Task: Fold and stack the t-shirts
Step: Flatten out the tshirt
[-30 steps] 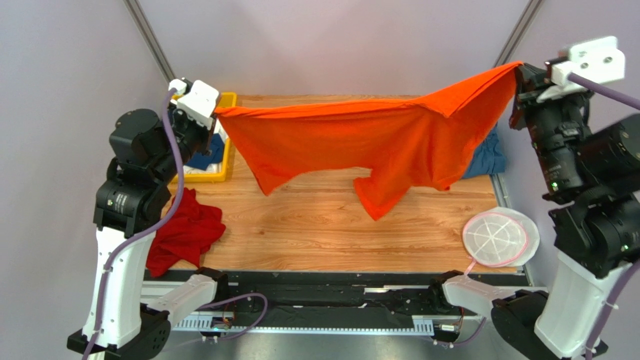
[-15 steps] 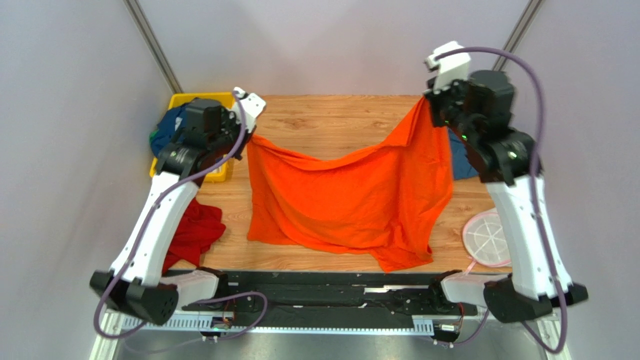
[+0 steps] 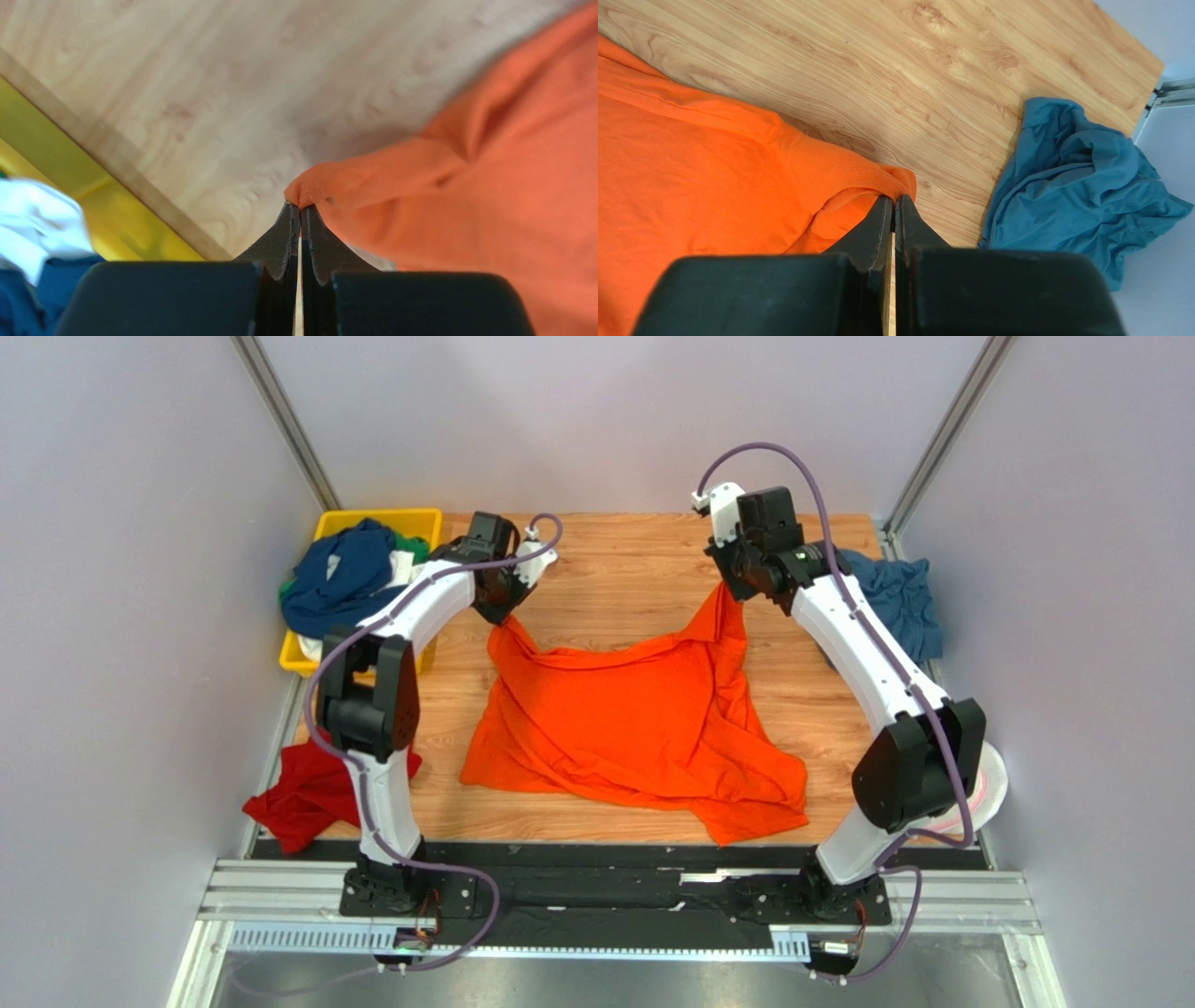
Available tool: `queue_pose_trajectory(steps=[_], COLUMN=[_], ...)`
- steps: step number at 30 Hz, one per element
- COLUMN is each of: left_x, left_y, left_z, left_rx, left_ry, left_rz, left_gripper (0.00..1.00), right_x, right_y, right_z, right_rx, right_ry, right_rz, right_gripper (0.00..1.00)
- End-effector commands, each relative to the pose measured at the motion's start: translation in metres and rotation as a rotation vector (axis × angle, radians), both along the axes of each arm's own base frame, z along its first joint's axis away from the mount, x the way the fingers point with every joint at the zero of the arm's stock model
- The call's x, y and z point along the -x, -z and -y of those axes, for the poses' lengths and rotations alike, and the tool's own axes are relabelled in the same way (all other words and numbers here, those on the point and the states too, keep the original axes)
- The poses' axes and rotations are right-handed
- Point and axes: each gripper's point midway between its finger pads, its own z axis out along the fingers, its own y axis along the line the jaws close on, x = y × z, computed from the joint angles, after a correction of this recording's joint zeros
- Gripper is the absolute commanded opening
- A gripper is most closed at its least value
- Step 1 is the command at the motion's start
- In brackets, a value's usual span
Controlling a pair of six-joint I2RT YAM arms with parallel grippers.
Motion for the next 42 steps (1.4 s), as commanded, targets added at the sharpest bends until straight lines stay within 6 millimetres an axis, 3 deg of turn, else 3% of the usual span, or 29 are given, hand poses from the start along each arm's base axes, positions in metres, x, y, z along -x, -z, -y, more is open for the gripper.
queue_pose_trajectory(steps=[1,2,3,6,10,13,17,24,26,42], left_x=[-0.060,-0.068,-0.078,-0.095,-0.106,-0.108,-0.102,-0.091,-0.092,-0.094], left_y=[-0.021,-0.009,-0.011,-0.008,-0.006,-0.010,-0.014,0.001,0.010,0.023], left_z=[-0.004,-0.004,-0.002,-0.003,-0.004,-0.001,0.003,0.016,0.014,0.007], left_rx=[-0.074,-0.084,-0.077,-0.086,-0.087,-0.062,-0.040,0.000,0.010,0.118], left_ry=[-0.027,-0.038,-0.051,-0.084,-0.112,-0.118,-0.090,0.017,0.011,-0.077], left_rz=[0.154,0.151,0.182,0.219,0.252,0.282,0.274,0.200,0.170,0.029], left_gripper=[0.00,0.00,0.00,0.13,0.48,0.64,0.66,0.63,0.63,0.60], right_x=[-0.021,-0.021,-0.021,-0.019,-0.014,-0.012,-0.011,-0.009,-0.007,0.000], right_y=[-0.009,-0.005,-0.003,0.002,0.005,0.010,0.014,0.020,0.025,0.040], right_z=[-0.006,-0.005,-0.005,-0.003,0.000,0.001,0.004,0.000,0.001,0.001], right_rx=[-0.017,-0.016,-0.014,-0.001,0.009,0.017,0.025,0.011,0.016,0.015], right_ry=[-0.005,-0.004,-0.004,0.002,0.004,0.007,0.014,0.006,0.007,-0.007], right_rz=[0.058,0.046,0.042,0.027,0.018,0.006,-0.001,-0.016,-0.027,-0.047], right_gripper=[0.00,0.00,0.00,0.00,0.00,0.00,0.00,0.00,0.00,0.00])
